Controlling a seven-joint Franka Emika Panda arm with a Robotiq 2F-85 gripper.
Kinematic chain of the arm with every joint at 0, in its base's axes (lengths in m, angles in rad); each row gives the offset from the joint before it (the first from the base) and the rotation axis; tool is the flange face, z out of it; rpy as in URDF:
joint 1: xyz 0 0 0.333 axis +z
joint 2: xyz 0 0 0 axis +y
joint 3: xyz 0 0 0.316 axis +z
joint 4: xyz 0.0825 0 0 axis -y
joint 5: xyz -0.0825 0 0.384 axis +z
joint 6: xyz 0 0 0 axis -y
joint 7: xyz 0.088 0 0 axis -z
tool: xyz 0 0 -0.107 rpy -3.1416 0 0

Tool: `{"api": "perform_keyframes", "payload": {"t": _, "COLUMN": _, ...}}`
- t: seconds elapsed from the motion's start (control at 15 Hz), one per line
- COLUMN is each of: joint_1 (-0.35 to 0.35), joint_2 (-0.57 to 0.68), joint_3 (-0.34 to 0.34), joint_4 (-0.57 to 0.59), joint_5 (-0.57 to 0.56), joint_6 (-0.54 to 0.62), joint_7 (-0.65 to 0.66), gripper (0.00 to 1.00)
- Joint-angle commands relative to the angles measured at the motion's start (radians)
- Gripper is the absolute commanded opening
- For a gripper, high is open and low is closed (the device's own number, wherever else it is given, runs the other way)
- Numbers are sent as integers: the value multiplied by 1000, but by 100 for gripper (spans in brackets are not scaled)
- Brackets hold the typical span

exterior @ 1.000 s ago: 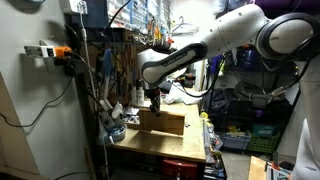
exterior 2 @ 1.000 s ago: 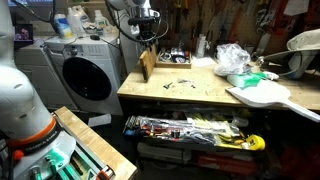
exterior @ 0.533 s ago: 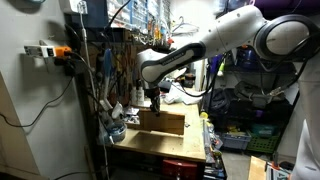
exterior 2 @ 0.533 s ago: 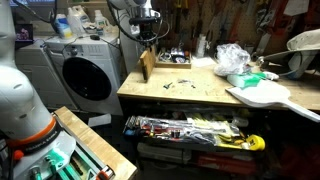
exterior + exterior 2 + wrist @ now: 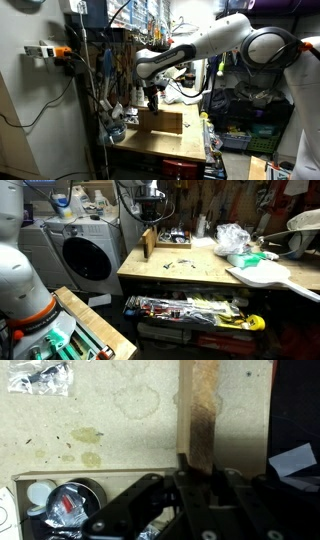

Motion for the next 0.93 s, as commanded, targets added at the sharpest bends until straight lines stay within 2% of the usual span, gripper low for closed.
{"api": "perform_keyframes", "payload": {"t": 0.0, "joint_1": 6, "joint_2": 86, "joint_3": 0, "joint_4": 111, "joint_5": 8, "joint_6": -50, "joint_7": -5, "gripper": 6}}
{"api": "perform_keyframes", "payload": {"t": 0.47, "joint_1": 25, "joint_2": 164, "joint_3": -4, "joint_4": 200, "joint_5": -12, "joint_6": -83, "joint_7": 11, "gripper": 6}}
{"api": "perform_keyframes", "payload": {"t": 0.53, "joint_1": 27, "joint_2": 171, "joint_3": -4, "joint_4": 211, "joint_5": -13, "joint_6": -91, "joint_7": 9, "gripper": 48}}
{"api": "perform_keyframes", "payload": {"t": 0.67, "joint_1": 27, "joint_2": 181, "joint_3": -2, "joint_4": 226, "joint_5": -10, "joint_6": -92, "joint_7": 3, "gripper": 56}}
{"api": "perform_keyframes", "payload": {"t": 0.87, "joint_1": 27, "joint_2": 194, "joint_3": -2, "joint_4": 244, "joint_5": -6, "joint_6": -91, "joint_7": 2, "gripper": 78}}
